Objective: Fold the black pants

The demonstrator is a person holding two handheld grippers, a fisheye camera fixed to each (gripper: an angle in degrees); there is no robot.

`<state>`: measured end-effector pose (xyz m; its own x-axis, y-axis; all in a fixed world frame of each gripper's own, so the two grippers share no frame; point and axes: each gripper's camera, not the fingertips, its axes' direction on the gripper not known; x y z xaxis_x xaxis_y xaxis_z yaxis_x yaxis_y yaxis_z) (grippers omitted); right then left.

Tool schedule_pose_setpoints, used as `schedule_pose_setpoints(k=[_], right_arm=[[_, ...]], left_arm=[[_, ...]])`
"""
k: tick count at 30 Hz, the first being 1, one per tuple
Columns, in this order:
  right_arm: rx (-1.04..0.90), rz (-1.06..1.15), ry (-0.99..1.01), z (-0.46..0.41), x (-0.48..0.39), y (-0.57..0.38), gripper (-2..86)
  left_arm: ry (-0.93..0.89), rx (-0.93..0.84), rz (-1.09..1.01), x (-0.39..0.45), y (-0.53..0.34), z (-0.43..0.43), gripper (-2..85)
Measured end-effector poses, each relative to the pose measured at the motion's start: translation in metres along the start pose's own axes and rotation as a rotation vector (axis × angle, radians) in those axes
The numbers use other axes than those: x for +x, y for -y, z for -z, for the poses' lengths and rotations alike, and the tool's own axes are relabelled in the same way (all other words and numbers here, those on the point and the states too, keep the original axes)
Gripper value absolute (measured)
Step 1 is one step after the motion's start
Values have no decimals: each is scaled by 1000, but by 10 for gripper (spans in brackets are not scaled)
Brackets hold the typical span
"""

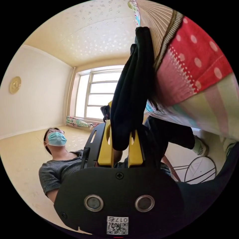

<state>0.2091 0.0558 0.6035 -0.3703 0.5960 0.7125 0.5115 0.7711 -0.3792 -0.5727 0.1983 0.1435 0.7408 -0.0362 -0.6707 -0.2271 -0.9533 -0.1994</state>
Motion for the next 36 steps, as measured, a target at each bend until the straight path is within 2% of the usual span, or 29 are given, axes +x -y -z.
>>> schedule_pose_setpoints(k=[6,9,10,12,17,19,24,26,28,32,36], right_arm=[[-152,208,-91,-31,-80,-21,83],[-177,285,-83,-46,-112,-35,82],[-172,306,-62,-49,-121,-40,82],[-138,324,-34,-52,-131,-45,83],[-24,354,111,-50,-127,-29,96],[44,337,119,-51,-116,-13,116],[92,322,-98,-76,-88,66,136],[96,293,-387,-95,-66,105,120],[80,184,-562,-108,-46,124,123],[41,273,-620,-136,-52,106,162],[46,314,-679,-139,-62,73,193]], left_arm=[[127,-87,-51,-8,86,-34,-10],[159,-210,-12,-21,106,-82,-10],[96,-327,6,-26,103,-112,-10],[-32,-428,51,-29,84,-148,-10],[-315,-415,162,-25,25,-172,-10],[-376,-390,225,-32,6,-168,-10],[-365,-263,348,-51,-14,-130,-10],[-337,-198,421,-60,-22,-112,-10],[-316,-103,491,-67,-36,-87,-10],[-246,24,483,-55,-57,-49,-9],[-293,249,478,-49,-77,-3,-2]])
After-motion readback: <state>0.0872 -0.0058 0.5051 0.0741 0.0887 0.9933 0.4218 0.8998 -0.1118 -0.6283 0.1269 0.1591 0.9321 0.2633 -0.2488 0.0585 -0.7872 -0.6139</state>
